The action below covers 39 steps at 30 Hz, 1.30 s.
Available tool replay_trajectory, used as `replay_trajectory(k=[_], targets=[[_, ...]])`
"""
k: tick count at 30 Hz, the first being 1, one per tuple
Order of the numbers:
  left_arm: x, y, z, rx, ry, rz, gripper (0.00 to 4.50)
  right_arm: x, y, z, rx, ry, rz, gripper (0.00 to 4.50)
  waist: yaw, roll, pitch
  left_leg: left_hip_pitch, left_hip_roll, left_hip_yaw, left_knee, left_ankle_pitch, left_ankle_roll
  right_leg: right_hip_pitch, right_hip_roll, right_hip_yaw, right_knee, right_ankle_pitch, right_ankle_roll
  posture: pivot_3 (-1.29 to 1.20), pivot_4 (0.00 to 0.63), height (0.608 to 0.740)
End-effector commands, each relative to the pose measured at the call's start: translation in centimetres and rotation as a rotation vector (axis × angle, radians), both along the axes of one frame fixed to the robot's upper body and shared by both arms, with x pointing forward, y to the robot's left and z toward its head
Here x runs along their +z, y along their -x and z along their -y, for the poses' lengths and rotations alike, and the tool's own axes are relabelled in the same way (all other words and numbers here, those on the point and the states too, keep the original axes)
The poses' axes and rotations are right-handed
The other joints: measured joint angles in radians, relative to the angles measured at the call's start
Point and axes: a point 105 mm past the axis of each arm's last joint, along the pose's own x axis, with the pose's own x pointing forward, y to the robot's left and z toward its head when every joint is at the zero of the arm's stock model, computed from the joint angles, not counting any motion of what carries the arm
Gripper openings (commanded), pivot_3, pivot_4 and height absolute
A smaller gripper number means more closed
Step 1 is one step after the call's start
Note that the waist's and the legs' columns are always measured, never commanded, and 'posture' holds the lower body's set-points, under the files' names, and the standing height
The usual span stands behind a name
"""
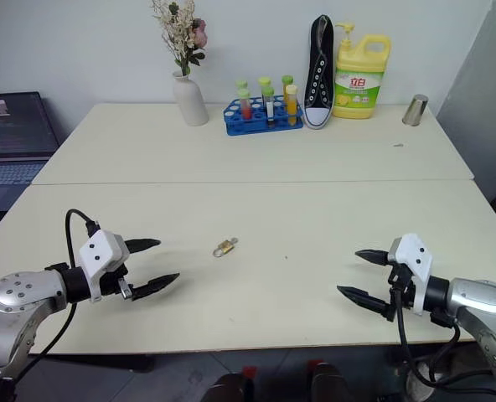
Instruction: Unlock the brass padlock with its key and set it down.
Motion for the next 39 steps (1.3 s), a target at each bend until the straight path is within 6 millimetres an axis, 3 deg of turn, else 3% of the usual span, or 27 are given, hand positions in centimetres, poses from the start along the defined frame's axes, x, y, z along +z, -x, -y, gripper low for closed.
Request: replay_trajectory(k=[1,14,20,24,26,29,39], targets=[[1.0,0.3,0.4,-0.021,0.014,0.023,4.50,0.6,0.0,0.0,0.018,0.009,0.031,4.45,0.000,0.000,0.000,0.000,0.000,0.000,0.000,0.000,0.000,0.000,0.000,0.000,0.000,0.000,0.000,0.00,0.150,0.740],[1.2,0.6,1.5,-0.056,0.037,0.012,4.50,0.6,-0.7,0.1,-0.010,-0.007,0.048,4.45,0.001,0.000,0.000,0.000,0.000,0.000,0.000,0.000,0.000,0.000,0.000,0.000,0.000,0.000,0.000,0.00,0.150,0.740],[1.6,-0.8,1.2,0.013,0.057,0.062,4.50,1.0,-1.2,-0.4,-0.019,-0.041,0.060,4.45,0.001,0.000,0.000,0.000,0.000,0.000,0.000,0.000,0.000,0.000,0.000,0.000,0.000,0.000,0.000,0.00,0.150,0.740],[1.2,-1.0,2.0,0.005,0.063,0.055,4.50,1.2,-1.1,-0.8,-0.003,-0.060,0.055,4.45,0.000,0.000,0.000,0.000,0.000,0.000,0.000,0.000,0.000,0.000,0.000,0.000,0.000,0.000,0.000,0.00,0.150,0.740],[0.9,-1.1,3.5,-0.027,0.094,0.042,4.50,1.3,-0.5,-1.4,0.034,-0.061,0.041,4.45,0.002,0.000,0.000,0.000,0.000,0.001,0.000,0.000,0.000,0.000,0.000,0.001,0.000,0.000,0.000,0.00,0.150,0.740],[0.4,-2.5,5.1,-0.012,0.108,0.061,4.50,1.2,0.1,-2.2,0.076,-0.051,0.025,4.45,0.004,-0.001,0.000,-0.001,0.000,0.000,0.001,0.000,0.000,0.000,0.000,0.000,-0.001,0.000,0.000,0.00,0.150,0.740],[-3.7,-5.6,6.8,0.035,0.070,-0.035,4.50,1.5,-0.7,-3.8,0.017,-0.068,0.059,4.45,0.002,-0.001,0.000,0.000,0.000,0.000,0.001,0.000,0.000,0.000,0.001,-0.001,0.001,0.000,0.000,0.00,0.150,0.740]])
